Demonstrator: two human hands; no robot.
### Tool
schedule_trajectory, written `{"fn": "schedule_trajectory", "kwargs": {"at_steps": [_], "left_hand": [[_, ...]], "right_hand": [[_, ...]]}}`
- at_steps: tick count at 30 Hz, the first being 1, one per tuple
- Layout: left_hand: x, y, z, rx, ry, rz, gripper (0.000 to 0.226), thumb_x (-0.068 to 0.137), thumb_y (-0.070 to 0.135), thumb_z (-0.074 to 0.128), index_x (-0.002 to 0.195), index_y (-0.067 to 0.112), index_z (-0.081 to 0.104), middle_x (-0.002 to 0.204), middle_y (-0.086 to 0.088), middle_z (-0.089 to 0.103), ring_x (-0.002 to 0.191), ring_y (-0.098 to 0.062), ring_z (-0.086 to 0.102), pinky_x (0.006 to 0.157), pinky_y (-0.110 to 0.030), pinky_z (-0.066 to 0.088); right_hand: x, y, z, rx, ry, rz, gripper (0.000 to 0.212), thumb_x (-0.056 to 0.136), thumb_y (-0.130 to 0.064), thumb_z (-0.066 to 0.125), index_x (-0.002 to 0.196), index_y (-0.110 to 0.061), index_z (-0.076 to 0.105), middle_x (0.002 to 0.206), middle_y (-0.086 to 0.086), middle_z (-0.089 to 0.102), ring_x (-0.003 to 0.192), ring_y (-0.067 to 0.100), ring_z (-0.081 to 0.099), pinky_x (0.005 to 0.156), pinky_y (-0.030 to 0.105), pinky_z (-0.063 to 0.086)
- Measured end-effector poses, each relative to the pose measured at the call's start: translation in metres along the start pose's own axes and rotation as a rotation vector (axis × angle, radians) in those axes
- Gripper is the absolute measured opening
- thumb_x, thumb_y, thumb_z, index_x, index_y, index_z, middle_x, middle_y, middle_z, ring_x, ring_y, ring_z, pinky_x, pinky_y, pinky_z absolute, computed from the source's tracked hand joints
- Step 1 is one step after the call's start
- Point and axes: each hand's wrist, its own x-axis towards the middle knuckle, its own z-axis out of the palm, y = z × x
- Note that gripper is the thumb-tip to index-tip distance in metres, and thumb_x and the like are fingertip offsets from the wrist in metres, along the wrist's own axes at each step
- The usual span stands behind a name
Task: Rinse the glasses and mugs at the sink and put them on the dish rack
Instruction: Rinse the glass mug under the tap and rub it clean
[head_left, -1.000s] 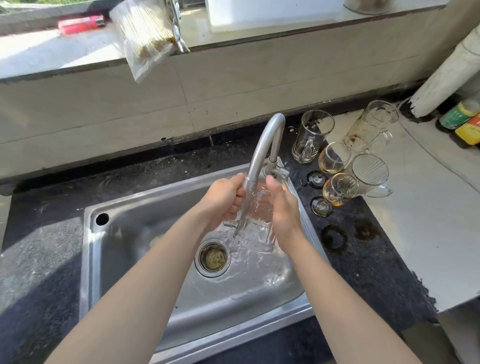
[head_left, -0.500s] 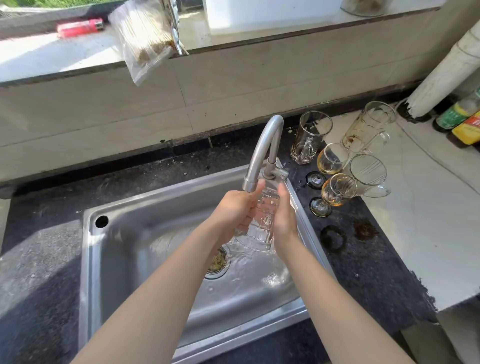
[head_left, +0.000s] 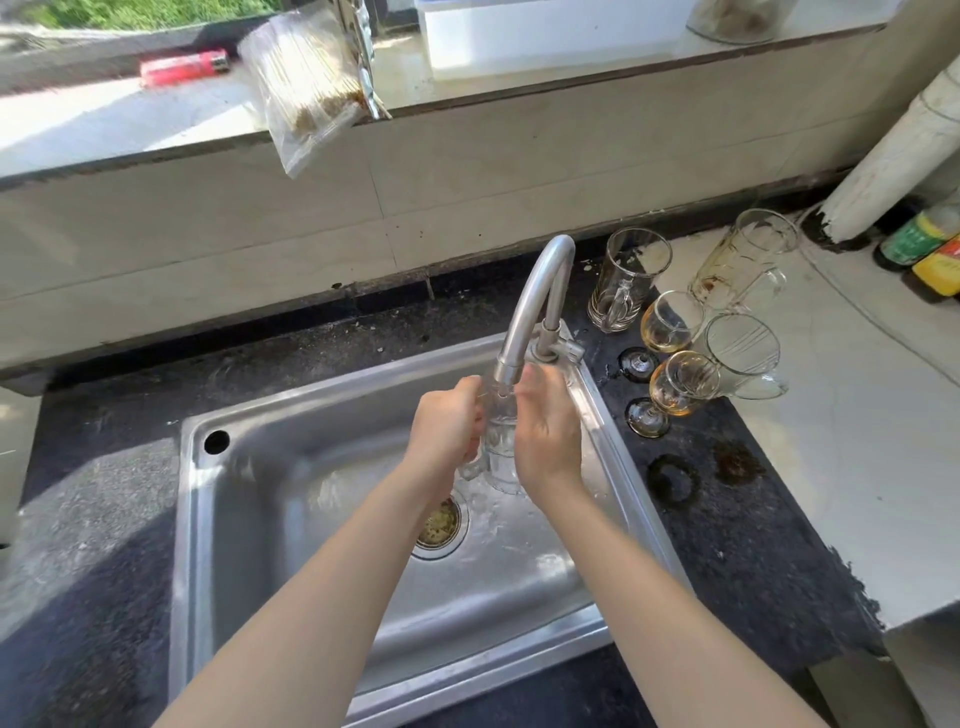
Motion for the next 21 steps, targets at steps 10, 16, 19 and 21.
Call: {"fn": "schedule_trajectory", "kwargs": {"at_steps": [10, 16, 19, 21], "left_hand": [[-0.002, -0.011, -0.015, -0.165, 0.139, -0.038, 0.035, 0.090, 0.015, 0.043, 0.058, 0.019, 0.031, 0.039, 0.010, 0.025, 0.036, -0.009, 0.017, 0.037, -0.019, 0.016], [-0.007, -0.008, -0.019, -0.106, 0.143, 0.035, 0.034, 0.089, 0.013, 0.043, 0.059, 0.020, 0.030, 0.045, 0.006, 0.025, 0.038, -0.009, 0.017, 0.037, -0.020, 0.015], [-0.004, -0.008, -0.021, -0.154, 0.158, -0.004, 0.034, 0.090, 0.012, 0.042, 0.059, 0.019, 0.030, 0.045, 0.005, 0.024, 0.037, -0.009, 0.017, 0.038, -0.020, 0.015], [-0.002, -0.007, -0.021, -0.188, 0.144, -0.032, 0.036, 0.090, 0.013, 0.041, 0.056, 0.019, 0.030, 0.043, 0.006, 0.024, 0.035, -0.009, 0.016, 0.037, -0.020, 0.015]], "right_hand": [[-0.010, -0.015, 0.016, -0.276, -0.062, 0.040, 0.037, 0.100, -0.042, 0.021, 0.085, -0.019, 0.045, 0.081, 0.000, 0.057, 0.072, 0.020, 0.052, 0.064, 0.035, 0.036], [0.008, -0.011, 0.015, 0.116, -0.083, 0.450, 0.046, 0.101, -0.041, 0.025, 0.071, -0.020, 0.053, 0.070, -0.001, 0.059, 0.067, 0.019, 0.055, 0.069, 0.035, 0.043], [-0.001, -0.020, 0.021, -0.177, -0.102, 0.301, 0.045, 0.103, -0.035, 0.023, 0.077, -0.014, 0.053, 0.072, 0.002, 0.057, 0.068, 0.021, 0.052, 0.066, 0.035, 0.039], [-0.017, -0.019, 0.024, -0.385, -0.052, -0.020, 0.038, 0.104, -0.036, 0.023, 0.101, -0.011, 0.051, 0.087, -0.003, 0.051, 0.076, 0.016, 0.047, 0.067, 0.032, 0.034]]}}
